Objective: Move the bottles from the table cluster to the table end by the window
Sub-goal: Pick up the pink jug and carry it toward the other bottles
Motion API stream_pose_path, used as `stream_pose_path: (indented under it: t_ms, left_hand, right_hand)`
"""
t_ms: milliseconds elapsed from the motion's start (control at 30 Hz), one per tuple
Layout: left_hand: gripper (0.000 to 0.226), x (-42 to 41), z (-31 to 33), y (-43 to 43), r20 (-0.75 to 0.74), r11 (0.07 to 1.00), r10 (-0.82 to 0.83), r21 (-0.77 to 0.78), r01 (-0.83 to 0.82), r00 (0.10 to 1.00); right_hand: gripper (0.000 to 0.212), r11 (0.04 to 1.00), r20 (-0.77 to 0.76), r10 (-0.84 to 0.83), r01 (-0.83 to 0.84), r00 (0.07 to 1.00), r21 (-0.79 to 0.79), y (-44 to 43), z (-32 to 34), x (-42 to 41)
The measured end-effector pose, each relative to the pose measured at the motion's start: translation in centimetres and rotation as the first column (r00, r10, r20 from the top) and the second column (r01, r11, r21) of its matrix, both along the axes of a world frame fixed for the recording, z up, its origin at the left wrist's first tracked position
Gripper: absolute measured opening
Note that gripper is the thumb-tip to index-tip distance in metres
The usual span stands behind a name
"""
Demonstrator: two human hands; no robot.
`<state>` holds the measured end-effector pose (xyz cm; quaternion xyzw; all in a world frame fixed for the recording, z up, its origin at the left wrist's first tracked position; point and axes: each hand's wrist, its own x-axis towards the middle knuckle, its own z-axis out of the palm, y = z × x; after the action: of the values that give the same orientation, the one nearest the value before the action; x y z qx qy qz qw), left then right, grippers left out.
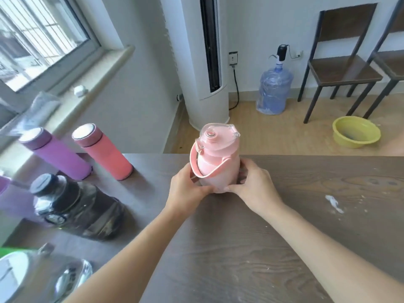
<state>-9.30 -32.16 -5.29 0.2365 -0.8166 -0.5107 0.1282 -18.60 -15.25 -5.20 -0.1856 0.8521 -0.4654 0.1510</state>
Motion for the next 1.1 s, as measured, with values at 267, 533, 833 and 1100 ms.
stream_pose_path:
  t_ms: [267, 533, 833, 1100]
  left_hand:
    - [0.063, 3.7, -0.6, -7.6, -0.005, 0.995, 0.103, -0.003, -0.103, 0.995]
    - [0.064, 4.8, -2.0, -11.2, -0.008, 0.989, 0.148, -0.006, -0.148, 0.989]
    - [0.07, 4.8, -3.7, -12.9, 0.054, 0.981, 0.181, 0.058, -0.184, 0.982]
    - [0.076, 5.0, -3.7, -12.4, 0.071, 0.971, 0.197, 0.126, -0.204, 0.978]
  right_hand:
    - [0.069, 0.996, 0.019, 0.084, -0.084, 0.996, -0.009, -8.5, 0.1, 2.4]
    - [0.072, 0.996, -0.006, 0.092, -0.092, 0.996, 0.002, -12.4, -0.7, 3.5]
    - [0.08, 0.996, -0.033, 0.089, -0.09, 0.995, -0.019, -13.6, -2.2, 3.3]
    - [0.088, 0.992, -0.005, 0.123, -0.123, 0.992, -0.013, -12.9, -2.5, 3.1]
